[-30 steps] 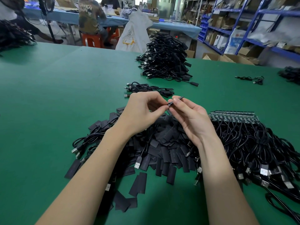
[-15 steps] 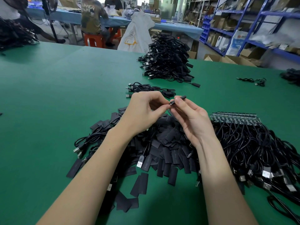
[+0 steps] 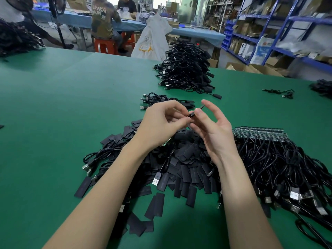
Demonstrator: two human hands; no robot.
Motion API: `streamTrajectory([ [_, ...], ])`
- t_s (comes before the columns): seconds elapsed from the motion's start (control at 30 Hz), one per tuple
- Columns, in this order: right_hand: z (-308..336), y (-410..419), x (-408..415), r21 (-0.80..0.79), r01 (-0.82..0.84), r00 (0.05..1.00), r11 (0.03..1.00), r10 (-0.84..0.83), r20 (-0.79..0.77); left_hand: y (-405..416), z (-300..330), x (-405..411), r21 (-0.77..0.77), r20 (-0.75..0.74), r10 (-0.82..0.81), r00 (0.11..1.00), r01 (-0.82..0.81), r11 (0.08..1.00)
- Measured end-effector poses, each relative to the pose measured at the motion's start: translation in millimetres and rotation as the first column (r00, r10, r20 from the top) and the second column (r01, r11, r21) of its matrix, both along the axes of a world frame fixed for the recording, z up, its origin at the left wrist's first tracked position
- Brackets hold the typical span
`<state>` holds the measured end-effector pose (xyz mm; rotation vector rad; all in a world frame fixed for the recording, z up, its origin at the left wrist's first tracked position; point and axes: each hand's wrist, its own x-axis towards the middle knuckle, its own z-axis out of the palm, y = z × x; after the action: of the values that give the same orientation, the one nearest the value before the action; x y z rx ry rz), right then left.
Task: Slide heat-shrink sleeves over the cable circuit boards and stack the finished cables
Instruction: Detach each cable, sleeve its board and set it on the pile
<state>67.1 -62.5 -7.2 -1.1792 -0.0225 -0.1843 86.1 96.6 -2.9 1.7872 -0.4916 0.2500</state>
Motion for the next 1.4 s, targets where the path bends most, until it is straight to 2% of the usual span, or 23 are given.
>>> streamTrajectory([
  [0.13, -2, 3, 0, -0.097, 0.045, 0.997, 0.994, -0.038, 0.072, 1, -1, 2, -0.007, -0.048, 0.028, 0.998, -0.028, 1.000],
  [0.57, -2, 7, 0, -0.055, 0.067, 0.997, 0.996, -0.064, 0.048, 1, 3, -1, 0.043, -0.001, 0.051, 0.999, -0.051, 0.998],
  [0.67, -2, 8, 1, -0.040, 0.081, 0.996, 0.996, -0.079, 0.047, -1, 3, -1, 0.048, -0.032, 0.058, 0.998, -0.056, 0.997],
  [0.73, -3, 9, 2, -0.017, 0.092, 0.995, 0.996, -0.091, 0.041, -2, 3, -1, 0.101, -0.072, 0.056, 0.996, -0.048, 0.994],
  [0.87, -1, 3, 4, 0.079, 0.147, 0.989, 0.986, -0.148, 0.015, 2, -1, 0, 0.334, -0.176, -0.006, 0.984, 0.066, 0.940],
  [0.93, -1, -2, 4, 0.086, 0.155, 0.988, 0.984, -0.156, 0.002, 3, -2, 0, 0.378, -0.195, -0.046, 0.980, 0.118, 0.918],
  [1.2, -1, -16, 4, 0.089, 0.128, 0.989, 0.988, -0.121, -0.080, 1, -5, 0, 0.059, -0.310, -0.164, 0.937, 0.191, 0.980],
  [1.4, 3, -21, 5, 0.103, 0.062, 0.987, 0.993, -0.046, -0.152, 1, -6, 6, 0.154, -0.248, -0.090, 0.965, 0.131, 0.979],
])
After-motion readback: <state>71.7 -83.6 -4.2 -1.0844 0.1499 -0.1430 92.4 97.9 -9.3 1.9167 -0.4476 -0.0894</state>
